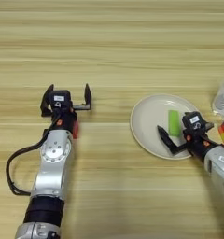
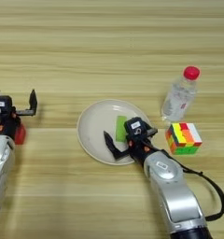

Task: Move the objects on the table

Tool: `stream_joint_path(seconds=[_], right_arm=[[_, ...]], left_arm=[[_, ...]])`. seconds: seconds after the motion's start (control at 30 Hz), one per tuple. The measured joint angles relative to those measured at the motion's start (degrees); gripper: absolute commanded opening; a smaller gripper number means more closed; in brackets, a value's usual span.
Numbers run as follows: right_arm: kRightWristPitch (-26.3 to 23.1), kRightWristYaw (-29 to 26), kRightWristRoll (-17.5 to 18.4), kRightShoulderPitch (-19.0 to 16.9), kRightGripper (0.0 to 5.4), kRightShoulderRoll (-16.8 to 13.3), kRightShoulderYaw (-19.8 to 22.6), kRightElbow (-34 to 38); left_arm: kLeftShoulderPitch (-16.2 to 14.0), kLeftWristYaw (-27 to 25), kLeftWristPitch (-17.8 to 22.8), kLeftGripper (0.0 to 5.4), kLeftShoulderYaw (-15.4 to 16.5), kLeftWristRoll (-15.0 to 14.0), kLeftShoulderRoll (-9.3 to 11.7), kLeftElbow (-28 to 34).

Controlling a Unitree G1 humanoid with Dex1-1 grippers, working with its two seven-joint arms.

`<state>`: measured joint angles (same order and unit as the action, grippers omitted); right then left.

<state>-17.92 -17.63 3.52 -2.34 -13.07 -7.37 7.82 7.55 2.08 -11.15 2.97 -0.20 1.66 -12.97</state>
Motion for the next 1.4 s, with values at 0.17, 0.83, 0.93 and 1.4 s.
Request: stream_joint_path(seconds=[0.17,0.83,0.93,1.4], right_arm=[[-0.02,0.0,0.03,1.12,5.37,0.72,0.06,-1.53],[-1.2,-0.28,0.0,2.0,3.64,0.61,0.32,-3.51],[-1.18,-0.28,0.01,2.05,3.2,0.63,0.41,-3.63],[-0.32,-0.23,0.05,2.29,1.62,1.19,0.59,-4.57]], left_arm=[[0.0,0.01,0.1,5.4,-0.04,0.0,-0.04,0.01],[-0.16,0.17,0.21,5.4,-0.49,0.03,-0.32,0.48],[-0.16,0.18,0.21,5.4,-0.48,0.03,-0.32,0.48],[-0.16,0.18,0.21,5.4,-0.45,0.03,-0.28,0.48]])
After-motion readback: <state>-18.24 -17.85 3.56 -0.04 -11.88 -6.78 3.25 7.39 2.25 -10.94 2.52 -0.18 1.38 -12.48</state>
